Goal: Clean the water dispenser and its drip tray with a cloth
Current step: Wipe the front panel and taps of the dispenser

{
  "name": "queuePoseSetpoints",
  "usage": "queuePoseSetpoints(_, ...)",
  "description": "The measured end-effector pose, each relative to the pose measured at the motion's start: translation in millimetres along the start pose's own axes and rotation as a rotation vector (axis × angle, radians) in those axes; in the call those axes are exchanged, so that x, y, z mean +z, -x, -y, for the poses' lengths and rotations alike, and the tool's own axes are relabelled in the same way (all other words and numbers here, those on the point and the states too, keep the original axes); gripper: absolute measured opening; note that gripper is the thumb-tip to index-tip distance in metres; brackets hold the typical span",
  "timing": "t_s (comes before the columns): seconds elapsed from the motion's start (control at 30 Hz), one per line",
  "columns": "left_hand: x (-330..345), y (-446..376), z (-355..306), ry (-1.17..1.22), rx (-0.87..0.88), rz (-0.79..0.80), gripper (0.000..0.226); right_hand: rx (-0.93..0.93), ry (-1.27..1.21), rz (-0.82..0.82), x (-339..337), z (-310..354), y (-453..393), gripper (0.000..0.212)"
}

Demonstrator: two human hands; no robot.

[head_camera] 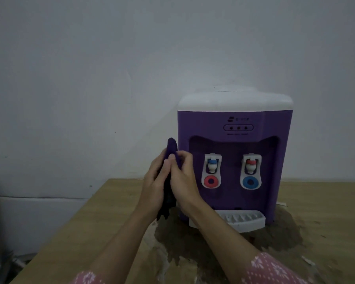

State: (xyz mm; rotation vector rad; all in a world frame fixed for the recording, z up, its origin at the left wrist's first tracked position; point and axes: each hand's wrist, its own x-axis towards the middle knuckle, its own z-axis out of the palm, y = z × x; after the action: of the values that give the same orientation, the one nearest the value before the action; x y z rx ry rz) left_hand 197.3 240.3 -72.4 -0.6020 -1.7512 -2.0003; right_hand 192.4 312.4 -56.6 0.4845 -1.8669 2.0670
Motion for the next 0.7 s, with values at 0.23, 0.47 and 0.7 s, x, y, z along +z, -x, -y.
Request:
queuePoseSetpoints(0.23,0,-4,-3,-0.478,0.230,-0.127,0.046,-0.205,0.354,0.204,-46,10,-1,0.036)
queuePoseSetpoints(0.47,35,-28,1,-0.823,0.445,0.140,0.049,-0.073,0.345,-0.387,-91,-2,-11,0.050)
queuePoseSetpoints(0.7,63,-39,13,-1.329,0.666,0.177,0.056,-0.026,0.259,-0.175,-107,-14,-16,0.045)
